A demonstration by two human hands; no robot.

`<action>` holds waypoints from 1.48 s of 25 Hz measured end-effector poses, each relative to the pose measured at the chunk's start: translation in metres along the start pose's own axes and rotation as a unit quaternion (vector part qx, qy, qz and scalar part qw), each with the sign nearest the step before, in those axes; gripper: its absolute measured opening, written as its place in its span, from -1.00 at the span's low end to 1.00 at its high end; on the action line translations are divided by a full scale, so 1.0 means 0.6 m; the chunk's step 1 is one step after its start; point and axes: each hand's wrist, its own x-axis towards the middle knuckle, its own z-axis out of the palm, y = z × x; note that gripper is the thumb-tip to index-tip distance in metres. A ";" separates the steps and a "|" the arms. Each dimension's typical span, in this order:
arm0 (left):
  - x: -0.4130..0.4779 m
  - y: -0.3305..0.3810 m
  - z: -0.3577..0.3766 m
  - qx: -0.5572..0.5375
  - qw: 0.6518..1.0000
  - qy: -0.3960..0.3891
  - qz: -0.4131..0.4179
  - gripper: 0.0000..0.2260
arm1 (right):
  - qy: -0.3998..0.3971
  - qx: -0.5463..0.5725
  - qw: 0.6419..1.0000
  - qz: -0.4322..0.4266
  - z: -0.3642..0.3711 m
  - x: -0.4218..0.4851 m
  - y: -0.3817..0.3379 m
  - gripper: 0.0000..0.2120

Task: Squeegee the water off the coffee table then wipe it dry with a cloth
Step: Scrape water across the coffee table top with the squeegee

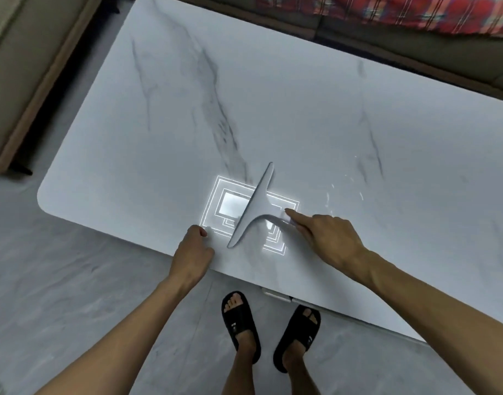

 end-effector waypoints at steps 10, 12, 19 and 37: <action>-0.046 0.106 0.121 0.061 0.996 -0.049 0.053 -0.91 | 0.021 -0.030 0.997 0.065 0.011 -0.248 0.123 -0.61; -0.050 0.103 0.121 0.074 0.996 -0.008 0.045 -0.94 | 0.020 -0.010 1.000 -0.006 0.025 -0.218 0.091 -0.60; -0.068 0.069 0.127 0.099 0.994 -0.051 0.018 -0.91 | -0.006 -0.059 0.992 -0.114 0.083 -0.134 0.024 -0.62; -0.072 0.126 0.190 0.195 0.967 -0.162 -0.013 -0.74 | -0.022 -0.036 0.999 -0.017 0.011 -0.280 0.225 -0.62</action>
